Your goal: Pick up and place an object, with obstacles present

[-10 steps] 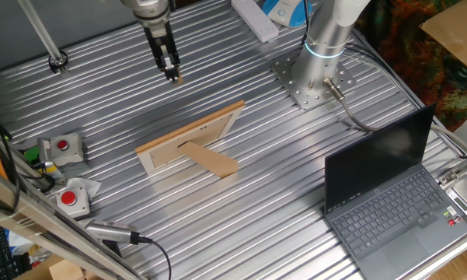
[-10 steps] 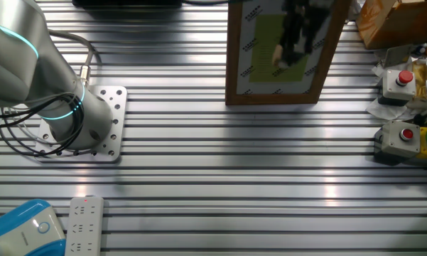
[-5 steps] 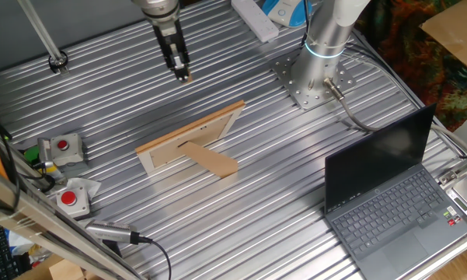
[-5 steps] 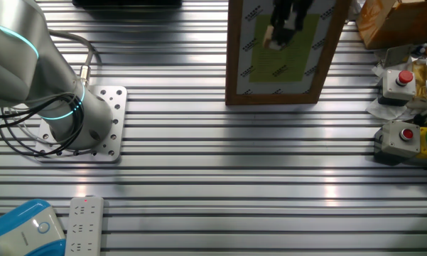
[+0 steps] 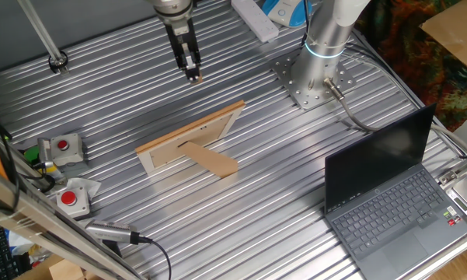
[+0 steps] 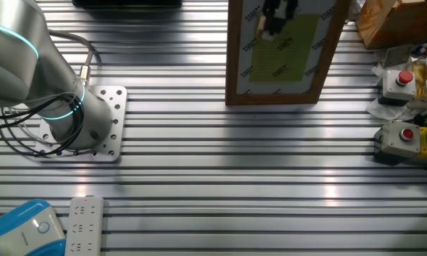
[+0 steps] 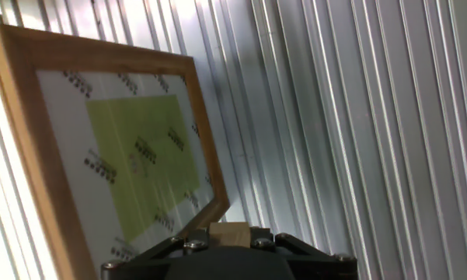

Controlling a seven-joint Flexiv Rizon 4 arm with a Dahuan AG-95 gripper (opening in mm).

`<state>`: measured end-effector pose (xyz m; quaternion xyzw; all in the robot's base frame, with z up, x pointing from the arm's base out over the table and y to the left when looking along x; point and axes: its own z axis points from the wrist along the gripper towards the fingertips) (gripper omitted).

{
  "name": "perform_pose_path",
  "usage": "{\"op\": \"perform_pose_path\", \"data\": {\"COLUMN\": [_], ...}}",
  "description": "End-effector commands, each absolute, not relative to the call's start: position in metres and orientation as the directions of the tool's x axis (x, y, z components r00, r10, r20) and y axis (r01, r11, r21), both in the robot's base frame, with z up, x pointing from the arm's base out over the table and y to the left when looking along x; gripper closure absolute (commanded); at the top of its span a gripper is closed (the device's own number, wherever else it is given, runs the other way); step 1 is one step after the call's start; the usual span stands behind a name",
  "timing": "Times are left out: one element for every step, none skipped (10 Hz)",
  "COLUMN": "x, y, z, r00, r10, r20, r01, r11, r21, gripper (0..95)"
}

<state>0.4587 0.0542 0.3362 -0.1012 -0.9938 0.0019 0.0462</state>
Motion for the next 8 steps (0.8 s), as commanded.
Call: {"op": "perform_pose_path", "data": {"x": [0.456,0.454,0.452,0.451,0.449,0.447,0.447,0.448], "y": [0.058,0.061,0.066,0.071,0.075,0.08,0.082,0.086], "z": [0.339,0.341,0.343,0.345,0.347,0.347,0.348,0.349], "r00": [-0.975,-0.975,-0.975,-0.974,-0.973,-0.973,-0.972,-0.971], "r10": [0.201,0.2,0.202,0.207,0.21,0.213,0.215,0.218], "r20": [0.093,0.093,0.094,0.093,0.093,0.093,0.095,0.095], "r01": [0.201,0.2,0.202,0.206,0.21,0.213,0.215,0.218], "r11": [0.98,0.98,0.979,0.978,0.978,0.977,0.977,0.976], "r21": [-0.012,-0.011,-0.01,-0.012,-0.014,-0.014,-0.014,-0.014], "gripper": [95.0,95.0,95.0,95.0,95.0,95.0,95.0,95.0]}}
